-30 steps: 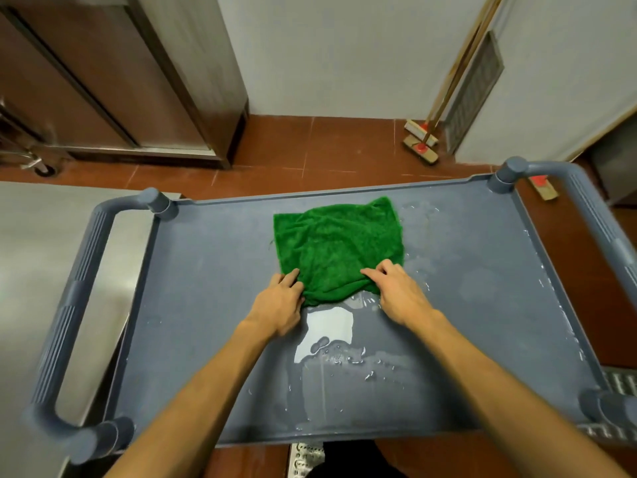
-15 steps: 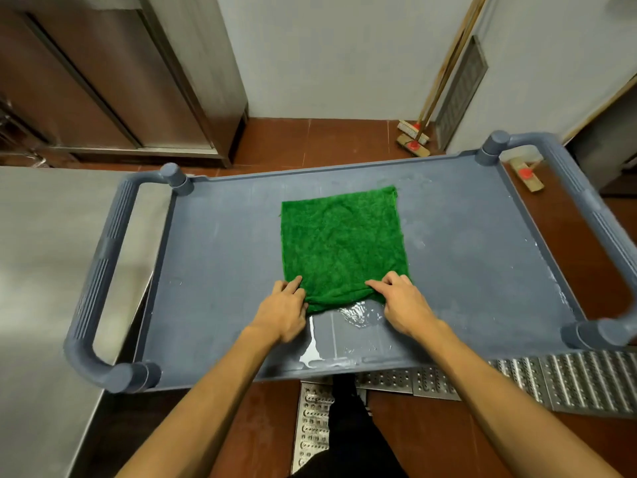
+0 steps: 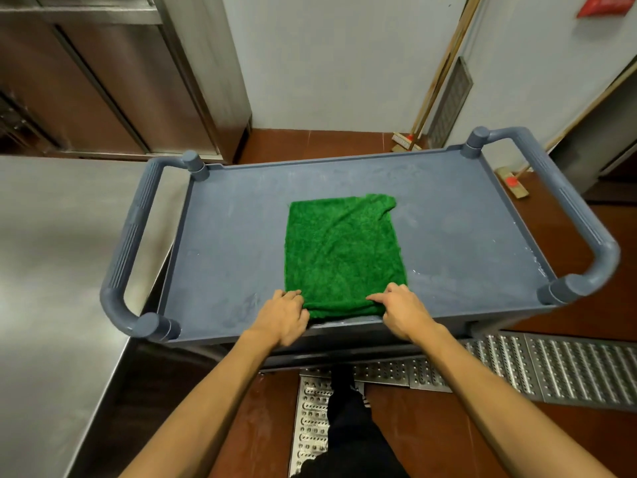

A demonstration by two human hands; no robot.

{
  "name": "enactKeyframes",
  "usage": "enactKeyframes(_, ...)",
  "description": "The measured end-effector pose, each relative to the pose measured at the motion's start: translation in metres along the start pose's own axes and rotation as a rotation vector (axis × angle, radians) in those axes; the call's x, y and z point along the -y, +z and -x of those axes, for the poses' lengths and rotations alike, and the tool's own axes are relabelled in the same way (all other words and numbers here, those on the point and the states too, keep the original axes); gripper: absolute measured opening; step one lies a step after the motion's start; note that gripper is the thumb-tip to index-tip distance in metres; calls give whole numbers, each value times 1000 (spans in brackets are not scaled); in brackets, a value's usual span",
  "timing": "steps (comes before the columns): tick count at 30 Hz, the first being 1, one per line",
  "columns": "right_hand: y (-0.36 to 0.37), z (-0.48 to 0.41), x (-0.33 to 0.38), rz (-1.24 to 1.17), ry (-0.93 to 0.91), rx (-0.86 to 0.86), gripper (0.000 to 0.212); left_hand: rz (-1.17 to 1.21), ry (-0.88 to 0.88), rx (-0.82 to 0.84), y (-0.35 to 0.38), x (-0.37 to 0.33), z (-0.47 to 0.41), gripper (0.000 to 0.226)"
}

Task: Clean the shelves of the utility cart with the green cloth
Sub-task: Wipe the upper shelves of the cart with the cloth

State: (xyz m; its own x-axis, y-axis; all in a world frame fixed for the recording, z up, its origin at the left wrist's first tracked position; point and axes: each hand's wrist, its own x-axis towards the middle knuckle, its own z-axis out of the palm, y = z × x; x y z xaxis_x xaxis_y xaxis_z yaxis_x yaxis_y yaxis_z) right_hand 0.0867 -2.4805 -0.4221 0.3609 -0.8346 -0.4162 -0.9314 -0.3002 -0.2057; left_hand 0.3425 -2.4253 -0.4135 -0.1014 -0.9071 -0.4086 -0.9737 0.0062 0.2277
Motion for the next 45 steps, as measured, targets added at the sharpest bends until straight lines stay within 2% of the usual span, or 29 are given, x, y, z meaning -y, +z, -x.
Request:
enactKeyframes(2, -1, 9, 4, 40, 14, -2, 58, 1, -10, -4, 4, 0, 8, 81)
enactKeyframes(6, -3, 25, 12, 90, 35, -25, 54, 60, -60, 23, 5, -4, 28, 55)
enactKeyframes(8, -4, 34, 15, 101, 34, -35, 54, 93, -64, 29, 4, -8, 38, 50)
enactKeyframes(12, -6, 53, 17, 91, 7, -87, 56, 101, -37, 7, -2, -10, 55, 56)
enactKeyframes(16, -19, 69, 18, 40, -57, -172, 52, 128, 73, -94, -20, -5, 65, 80)
enactKeyframes(21, -54, 72, 28, -20, -135, -342, 52, 131, 66, -197, -63, 4, 60, 60)
enactKeyframes(23, -69, 61, 31, -35, -168, -404, 54, 140, 55, -238, -82, 7, 52, 54)
enactKeyframes(26, -92, 28, 28, -71, -148, -455, 40, 121, 17, -293, -110, 13, 28, 41)
enactKeyframes(30, -121, -28, 17, -101, -110, -449, 28, 43, 58, -325, -136, 31, -25, 23)
enactKeyframes(33, -132, -74, 7, -125, -63, -445, 27, 28, 50, -331, -144, 40, -72, 25)
enactKeyframes(36, -134, -112, -4, -194, -5, -473, 31, 111, -36, -444, -140, 41, -109, 30)
enactKeyframes(38, -127, -125, -9, -242, -21, -415, 22, 144, -10, -469, -129, 41, -122, 29)
enactKeyframes(41, -105, -126, -13, -231, -156, -148, 15, 116, 186, -320, -99, 41, -123, 31)
enactKeyframes(43, -85, -117, -17, -191, -232, 17, 30, 94, 276, -203, -74, 41, -114, 46)
enactKeyframes(45, -64, -104, -22, -123, -284, 106, 61, 24, 325, -92, -50, 43, -103, 64)
